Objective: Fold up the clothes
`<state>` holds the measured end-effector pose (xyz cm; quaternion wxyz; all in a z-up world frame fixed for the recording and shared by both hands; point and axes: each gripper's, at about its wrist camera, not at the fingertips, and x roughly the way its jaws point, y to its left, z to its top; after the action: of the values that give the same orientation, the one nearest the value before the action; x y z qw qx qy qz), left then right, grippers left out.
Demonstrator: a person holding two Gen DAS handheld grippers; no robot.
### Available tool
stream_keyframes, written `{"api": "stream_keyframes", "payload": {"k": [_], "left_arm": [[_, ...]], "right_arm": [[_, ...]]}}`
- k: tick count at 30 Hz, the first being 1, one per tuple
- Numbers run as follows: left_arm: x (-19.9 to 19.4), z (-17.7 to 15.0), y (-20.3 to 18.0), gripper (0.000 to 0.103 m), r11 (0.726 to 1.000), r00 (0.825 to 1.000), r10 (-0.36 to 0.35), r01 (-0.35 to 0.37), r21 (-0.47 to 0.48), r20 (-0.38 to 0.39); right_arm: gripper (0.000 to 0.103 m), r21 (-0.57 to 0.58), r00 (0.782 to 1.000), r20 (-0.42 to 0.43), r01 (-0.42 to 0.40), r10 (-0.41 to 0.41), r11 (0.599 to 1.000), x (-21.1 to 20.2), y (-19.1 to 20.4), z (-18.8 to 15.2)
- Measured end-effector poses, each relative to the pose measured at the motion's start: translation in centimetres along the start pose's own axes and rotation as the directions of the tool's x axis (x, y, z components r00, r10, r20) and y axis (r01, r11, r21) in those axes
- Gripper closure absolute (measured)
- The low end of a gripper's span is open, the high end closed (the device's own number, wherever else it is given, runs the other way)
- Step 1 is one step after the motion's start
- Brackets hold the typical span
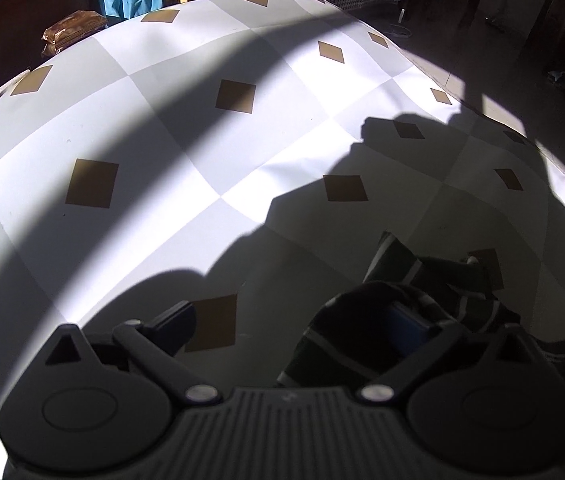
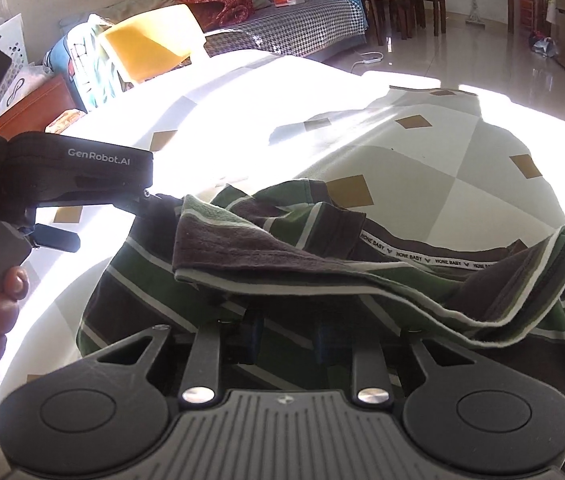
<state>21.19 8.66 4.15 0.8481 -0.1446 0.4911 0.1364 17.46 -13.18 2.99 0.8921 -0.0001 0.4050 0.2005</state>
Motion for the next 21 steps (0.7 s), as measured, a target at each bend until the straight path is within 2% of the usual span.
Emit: {"api": "stream_keyframes", "payload": {"k": [2,5,8,11,14,21], "left_arm": [[-0.2,-0.1,0.0,0.002,1.0,1.0,-0.007,0.007,-0.001,-0.003],[-0.5,-0.2,-0.1,0.001,1.0,1.0,0.004,-0.004,0.011,0.009],[-0.8,-0.4,-0.2,0.001,1.0,1.0,0.017,-0.018,0.024,0.024],[-0.6,-0.8,-0.4,0.001,0.999,1.0,0.009,-0.01,0.044,0.013],[-0.1,-1.4,-1.3,0.001,0.997,1.0,-0.001,0.002,0.078,-0.004],[0.3,-2.4,-3.6,0.001,0.985,0.999,-0.045,0.041,0.168,0.023]], "right_arm": [[0.078,0.006,0.998,0.056,0.01,-0.01,1.0,0.4,0.3,1.0],[0.077,0.168,0.979,0.202,0.002,-0.036,0.986,-0.3,-0.8,3.0],[0.074,0.257,0.962,0.263,0.009,-0.079,0.966,-0.9,-1.7,4.2],[0.071,0.263,0.96,0.269,0.01,-0.083,0.965,-0.9,-1.9,4.5],[0.07,0.254,0.967,0.234,0.034,-0.096,0.967,-0.8,-2.1,4.3],[0.068,0.241,0.977,0.173,0.083,-0.127,0.967,-1.8,-4.2,2.6]]}}
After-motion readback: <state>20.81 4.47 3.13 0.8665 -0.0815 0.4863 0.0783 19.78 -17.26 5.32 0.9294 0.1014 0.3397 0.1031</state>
